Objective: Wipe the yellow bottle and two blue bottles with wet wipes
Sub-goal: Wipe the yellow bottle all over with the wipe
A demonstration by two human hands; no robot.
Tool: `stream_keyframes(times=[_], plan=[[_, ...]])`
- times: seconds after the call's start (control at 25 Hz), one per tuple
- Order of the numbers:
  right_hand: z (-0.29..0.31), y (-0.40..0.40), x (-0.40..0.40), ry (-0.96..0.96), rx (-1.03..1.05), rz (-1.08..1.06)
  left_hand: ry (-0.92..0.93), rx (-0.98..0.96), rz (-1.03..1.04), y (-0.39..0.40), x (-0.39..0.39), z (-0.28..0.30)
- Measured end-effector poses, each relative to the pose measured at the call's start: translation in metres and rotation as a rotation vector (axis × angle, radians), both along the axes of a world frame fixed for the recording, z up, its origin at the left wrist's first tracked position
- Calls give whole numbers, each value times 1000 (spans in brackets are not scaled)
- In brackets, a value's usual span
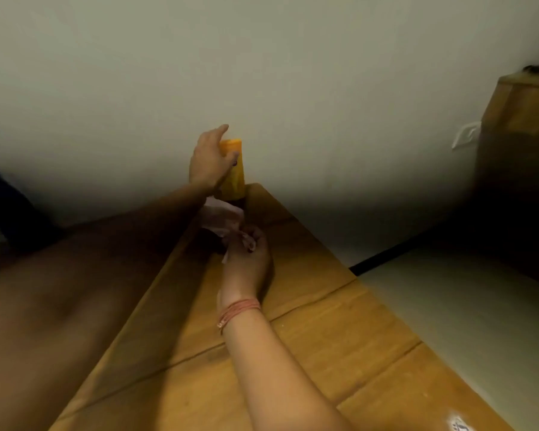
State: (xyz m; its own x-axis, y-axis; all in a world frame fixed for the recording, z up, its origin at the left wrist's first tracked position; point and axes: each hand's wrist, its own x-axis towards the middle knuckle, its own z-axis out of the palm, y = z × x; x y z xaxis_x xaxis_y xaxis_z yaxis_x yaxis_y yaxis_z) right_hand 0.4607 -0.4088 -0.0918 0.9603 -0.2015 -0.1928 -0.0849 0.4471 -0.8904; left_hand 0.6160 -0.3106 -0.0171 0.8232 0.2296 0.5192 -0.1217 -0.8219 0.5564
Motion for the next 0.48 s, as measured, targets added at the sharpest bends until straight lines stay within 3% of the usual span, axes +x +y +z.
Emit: stream_keyframes(times=[0.08,0.2,0.32,0.48], plan=[[1,1,0,3,4,8,28,46,6,-1,12,1],[1,3,-5,-26,-38,-9,-20,-71,44,0,11,-4],[4,-1,-6,-46,-30,-14,-142,-274,67,8,-19,-16],[10,-5,-11,-150,-55,-16,-267,-687,157,44,-96,-32]])
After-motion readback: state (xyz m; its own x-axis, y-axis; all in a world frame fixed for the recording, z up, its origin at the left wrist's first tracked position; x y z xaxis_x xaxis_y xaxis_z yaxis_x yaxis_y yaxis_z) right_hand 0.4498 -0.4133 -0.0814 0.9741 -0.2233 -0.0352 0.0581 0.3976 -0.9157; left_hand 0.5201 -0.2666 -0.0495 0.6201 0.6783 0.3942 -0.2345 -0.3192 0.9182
